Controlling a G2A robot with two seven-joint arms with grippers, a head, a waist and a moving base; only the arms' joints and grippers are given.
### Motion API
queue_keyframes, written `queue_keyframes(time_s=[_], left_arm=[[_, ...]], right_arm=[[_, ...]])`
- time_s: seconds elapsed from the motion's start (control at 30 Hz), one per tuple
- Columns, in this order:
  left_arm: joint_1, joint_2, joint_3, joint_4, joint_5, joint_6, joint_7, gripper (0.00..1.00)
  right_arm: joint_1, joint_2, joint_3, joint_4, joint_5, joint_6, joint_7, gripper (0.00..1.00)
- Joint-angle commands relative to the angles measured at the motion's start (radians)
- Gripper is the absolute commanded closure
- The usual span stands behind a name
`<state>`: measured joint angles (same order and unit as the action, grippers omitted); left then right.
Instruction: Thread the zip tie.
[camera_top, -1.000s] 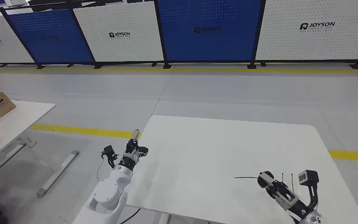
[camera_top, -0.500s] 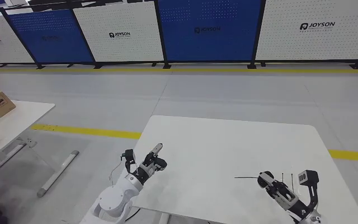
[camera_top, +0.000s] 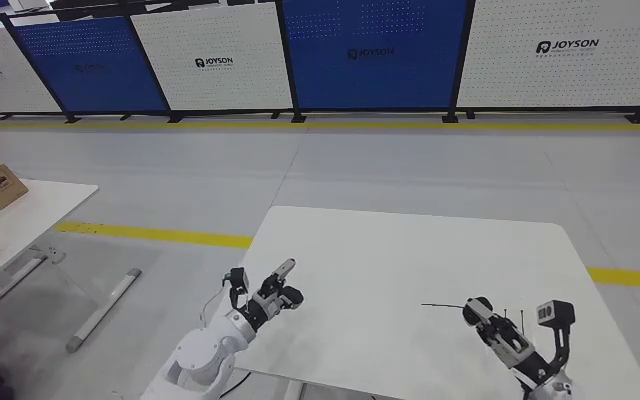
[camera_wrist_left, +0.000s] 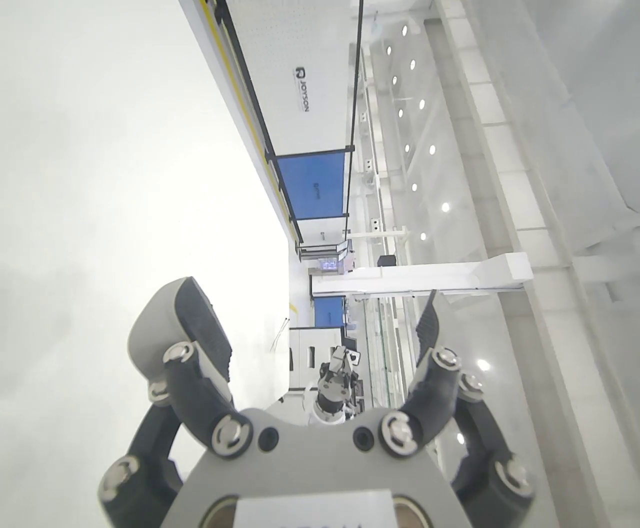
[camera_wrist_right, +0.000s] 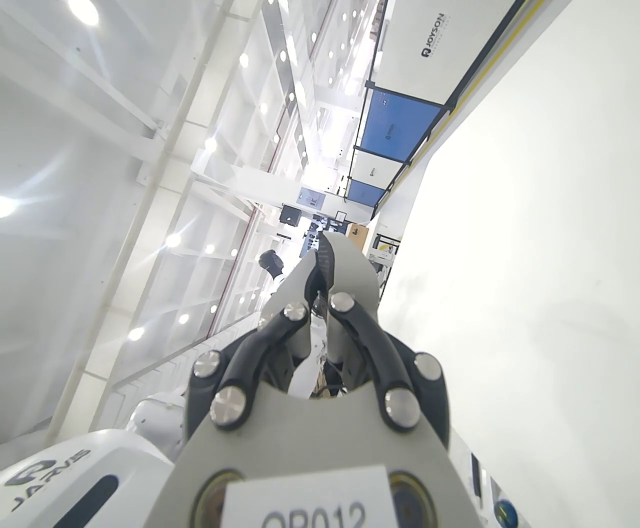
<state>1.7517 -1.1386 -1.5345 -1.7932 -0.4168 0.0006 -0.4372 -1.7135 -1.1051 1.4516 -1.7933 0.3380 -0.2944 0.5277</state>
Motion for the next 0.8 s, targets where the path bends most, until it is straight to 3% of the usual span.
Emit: queue_keyframes(time_s=[0.0, 0.1, 0.2, 0.7, 0.77], left_arm=[[-0.006, 0.002, 0.012, -0.001, 0.016, 0.004, -0.040, 0.00], [-0.019, 0.003, 0.057, -0.002, 0.037, 0.023, -0.110, 0.00], [-0.045, 0.000, 0.101, 0.017, 0.029, 0.042, -0.117, 0.00], [-0.045, 0.000, 0.101, 0.017, 0.029, 0.042, -0.117, 0.00], [-0.053, -0.002, 0.127, 0.013, 0.035, 0.045, -0.123, 0.00]], right_arm=[[0.010, -0.003, -0.016, 0.008, -0.014, 0.000, -0.015, 1.00], [0.026, -0.005, -0.037, 0.022, -0.042, 0.014, -0.025, 1.00], [0.031, -0.006, -0.042, 0.026, -0.047, 0.022, -0.025, 1.00], [0.031, -0.006, -0.042, 0.026, -0.047, 0.022, -0.025, 1.00], [0.031, -0.006, -0.042, 0.026, -0.047, 0.022, -0.025, 1.00]])
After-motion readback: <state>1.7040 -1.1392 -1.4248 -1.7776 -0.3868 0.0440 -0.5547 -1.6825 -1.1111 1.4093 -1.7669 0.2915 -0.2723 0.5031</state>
